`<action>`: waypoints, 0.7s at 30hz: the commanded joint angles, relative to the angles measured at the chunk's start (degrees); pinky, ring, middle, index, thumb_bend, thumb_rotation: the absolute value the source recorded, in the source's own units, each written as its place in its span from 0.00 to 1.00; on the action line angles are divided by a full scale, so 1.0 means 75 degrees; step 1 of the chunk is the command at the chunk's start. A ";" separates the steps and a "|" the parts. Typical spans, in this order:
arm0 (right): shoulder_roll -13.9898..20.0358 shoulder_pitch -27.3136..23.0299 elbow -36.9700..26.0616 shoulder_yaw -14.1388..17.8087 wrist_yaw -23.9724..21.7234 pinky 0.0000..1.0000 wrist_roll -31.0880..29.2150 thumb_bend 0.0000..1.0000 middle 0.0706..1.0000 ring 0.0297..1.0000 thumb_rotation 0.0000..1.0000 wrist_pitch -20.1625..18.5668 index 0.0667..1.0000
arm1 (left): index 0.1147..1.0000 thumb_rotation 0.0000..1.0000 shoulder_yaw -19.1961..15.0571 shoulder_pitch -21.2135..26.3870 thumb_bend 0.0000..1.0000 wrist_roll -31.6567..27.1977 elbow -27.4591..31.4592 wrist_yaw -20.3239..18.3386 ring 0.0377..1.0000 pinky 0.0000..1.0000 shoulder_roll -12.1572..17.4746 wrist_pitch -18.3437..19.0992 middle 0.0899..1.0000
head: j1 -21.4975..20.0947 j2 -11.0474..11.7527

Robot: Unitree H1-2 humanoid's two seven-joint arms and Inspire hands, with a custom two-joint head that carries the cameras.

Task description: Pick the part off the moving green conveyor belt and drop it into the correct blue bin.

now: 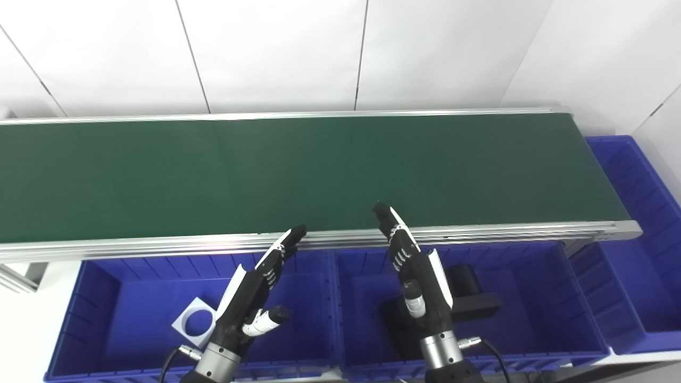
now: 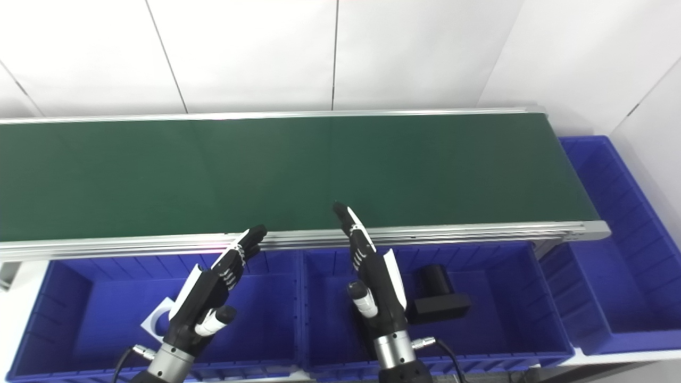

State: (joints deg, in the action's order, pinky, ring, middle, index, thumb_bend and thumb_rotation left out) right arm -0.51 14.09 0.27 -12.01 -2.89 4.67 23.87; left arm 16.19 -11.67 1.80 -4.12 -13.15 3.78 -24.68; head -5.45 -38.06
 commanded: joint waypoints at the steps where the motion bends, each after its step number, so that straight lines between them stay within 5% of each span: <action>1: 0.0072 -0.0103 -0.0057 -0.0011 0.0086 0.96 0.0112 1.00 0.91 0.93 0.99 0.0404 0.92 | 0.91 0.84 0.0033 0.0046 0.95 -0.0024 0.0070 0.0079 0.97 0.98 -0.0020 -0.0299 0.95 | 0.0039 0.0024; 21: 0.0667 -0.0270 0.0343 -0.0751 0.1052 0.88 0.0431 1.00 0.87 0.89 0.99 0.0403 0.87 | 0.90 0.84 0.0410 0.0095 0.98 0.0198 -0.0049 0.0720 0.95 0.95 0.0018 -0.0298 0.93 | 0.0213 0.0126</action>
State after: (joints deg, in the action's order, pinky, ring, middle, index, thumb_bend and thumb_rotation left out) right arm 4.68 12.68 4.26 -17.17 3.88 7.81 23.97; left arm 19.08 -11.63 3.45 -5.28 -8.23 3.65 -24.69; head -3.60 -37.27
